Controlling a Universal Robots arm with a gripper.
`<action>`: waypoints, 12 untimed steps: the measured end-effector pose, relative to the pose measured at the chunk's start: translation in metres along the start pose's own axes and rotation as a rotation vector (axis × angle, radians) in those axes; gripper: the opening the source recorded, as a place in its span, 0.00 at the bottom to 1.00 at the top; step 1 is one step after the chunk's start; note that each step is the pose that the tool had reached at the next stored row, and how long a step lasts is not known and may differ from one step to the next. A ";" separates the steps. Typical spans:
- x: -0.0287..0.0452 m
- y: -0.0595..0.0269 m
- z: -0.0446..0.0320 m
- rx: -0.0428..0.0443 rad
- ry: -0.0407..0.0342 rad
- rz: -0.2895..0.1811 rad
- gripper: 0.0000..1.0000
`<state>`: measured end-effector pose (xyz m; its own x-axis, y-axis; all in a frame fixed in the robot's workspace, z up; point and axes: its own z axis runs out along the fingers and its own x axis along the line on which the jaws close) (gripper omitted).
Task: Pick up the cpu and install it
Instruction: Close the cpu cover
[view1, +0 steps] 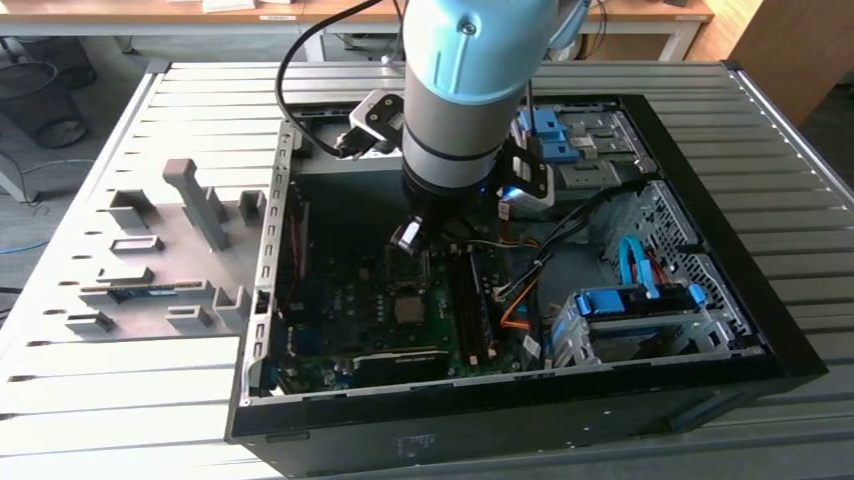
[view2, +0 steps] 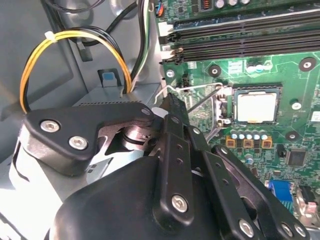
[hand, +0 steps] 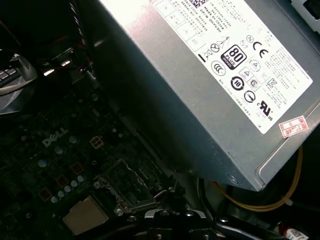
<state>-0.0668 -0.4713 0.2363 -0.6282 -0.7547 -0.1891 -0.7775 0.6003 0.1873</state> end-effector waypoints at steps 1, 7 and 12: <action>0.0000 0.0000 0.0000 0.0034 0.0042 0.000 0.10; 0.0001 0.0000 -0.0002 0.0265 0.0334 0.000 0.10; 0.0006 -0.0004 -0.0003 0.0433 0.0545 0.000 0.10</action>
<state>-0.0669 -0.4721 0.2364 -0.6267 -0.7673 -0.1361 -0.7787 0.6103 0.1451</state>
